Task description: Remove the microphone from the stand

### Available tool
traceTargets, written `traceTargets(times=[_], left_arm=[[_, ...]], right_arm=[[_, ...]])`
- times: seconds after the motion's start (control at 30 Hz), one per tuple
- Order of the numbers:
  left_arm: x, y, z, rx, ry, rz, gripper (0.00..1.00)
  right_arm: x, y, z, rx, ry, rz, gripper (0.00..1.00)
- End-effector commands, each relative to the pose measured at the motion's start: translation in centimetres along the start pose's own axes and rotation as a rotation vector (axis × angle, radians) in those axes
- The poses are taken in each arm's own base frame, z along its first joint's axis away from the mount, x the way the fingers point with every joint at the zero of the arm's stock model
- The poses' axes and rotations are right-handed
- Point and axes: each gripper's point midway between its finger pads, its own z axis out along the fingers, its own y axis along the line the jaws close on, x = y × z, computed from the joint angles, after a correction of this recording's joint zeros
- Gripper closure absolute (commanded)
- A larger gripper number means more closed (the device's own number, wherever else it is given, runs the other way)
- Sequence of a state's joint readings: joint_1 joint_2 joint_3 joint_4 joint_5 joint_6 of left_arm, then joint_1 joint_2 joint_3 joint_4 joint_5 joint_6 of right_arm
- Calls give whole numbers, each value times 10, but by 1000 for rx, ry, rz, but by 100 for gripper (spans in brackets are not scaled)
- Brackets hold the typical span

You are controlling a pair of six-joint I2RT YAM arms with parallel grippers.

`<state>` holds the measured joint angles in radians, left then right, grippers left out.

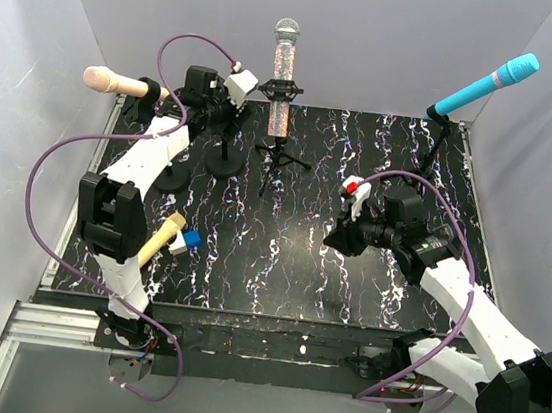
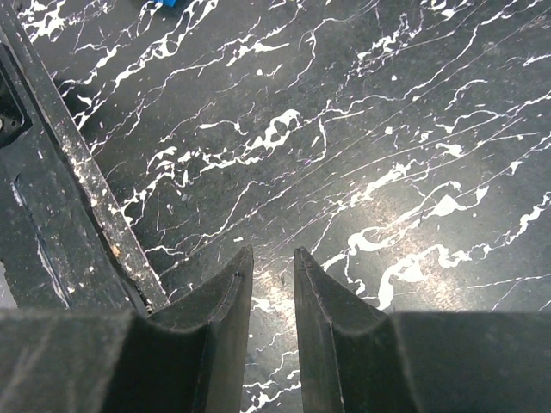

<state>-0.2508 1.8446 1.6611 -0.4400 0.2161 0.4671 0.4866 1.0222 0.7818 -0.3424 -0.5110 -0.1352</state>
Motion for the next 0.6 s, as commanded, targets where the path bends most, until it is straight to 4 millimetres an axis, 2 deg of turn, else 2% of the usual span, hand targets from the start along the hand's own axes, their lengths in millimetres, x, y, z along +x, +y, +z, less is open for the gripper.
traceTargets(times=[0.0,0.07,0.13,0.3,0.43,0.57], left_arm=[[-24,28,-33,-132,-73,-109,31],[-37,34,-43,-144,-116,-167,25],[-55,31,-54,-107,-167,-196,20],[-96,2,-93,62,-295,-159,15],[-118,-27,-139,181,-404,-19,15],[-135,-41,-167,221,-519,163,18]], right_arm=[[-36,-5,-6,18,-73,-54,66],[-39,-6,-4,17,-73,-54,66],[-44,-7,-3,13,-77,-58,66],[-59,-9,-5,19,-90,-66,66],[-72,-7,-9,12,-97,-69,66],[-74,-3,-9,-9,-95,-62,66]])
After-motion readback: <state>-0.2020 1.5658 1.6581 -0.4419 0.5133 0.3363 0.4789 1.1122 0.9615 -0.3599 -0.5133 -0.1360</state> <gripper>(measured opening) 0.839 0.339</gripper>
